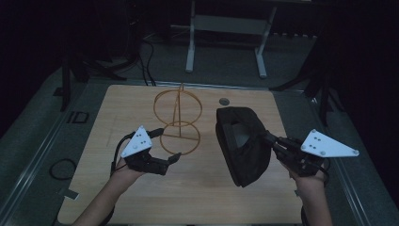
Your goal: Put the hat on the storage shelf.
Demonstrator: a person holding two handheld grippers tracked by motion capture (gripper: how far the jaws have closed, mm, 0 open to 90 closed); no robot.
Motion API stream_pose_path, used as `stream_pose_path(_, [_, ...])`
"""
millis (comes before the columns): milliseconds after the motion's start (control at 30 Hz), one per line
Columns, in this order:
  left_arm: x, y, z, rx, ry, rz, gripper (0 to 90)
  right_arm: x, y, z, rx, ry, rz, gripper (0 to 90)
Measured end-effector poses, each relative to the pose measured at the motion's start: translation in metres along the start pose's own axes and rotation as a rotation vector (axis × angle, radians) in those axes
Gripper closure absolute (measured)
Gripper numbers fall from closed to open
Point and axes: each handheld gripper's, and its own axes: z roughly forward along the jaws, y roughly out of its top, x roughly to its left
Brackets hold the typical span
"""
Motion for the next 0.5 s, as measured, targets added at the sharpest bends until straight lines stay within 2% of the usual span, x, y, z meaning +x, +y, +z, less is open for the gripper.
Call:
stream_pose_path(133, [0.006, -0.018, -0.006, 0.007, 0.037, -0.022, 4.7, -0.01, 0.004, 0.002, -0.002, -0.03, 0.009, 89.0])
stream_pose_path(233, [0.009, -0.034, -0.012, 0.033, 0.064, -0.024, 4.8, -0.018, 0.007, 0.005, -0.004, -0.049, 0.024, 89.1])
stream_pose_path(333, [0.014, -0.053, -0.019, 0.046, 0.093, -0.051, 5.1, -0.025, 0.013, 0.01, -0.003, -0.073, 0.026, 89.0])
stream_pose_path(400, [0.019, -0.066, -0.025, 0.047, 0.11, -0.086, 5.1, -0.029, 0.017, 0.015, 0.002, -0.092, 0.023, 89.0])
stream_pose_path(500, [0.024, -0.086, -0.035, 0.055, 0.146, -0.119, 5.2, -0.036, 0.026, 0.022, 0.008, -0.112, 0.023, 89.0])
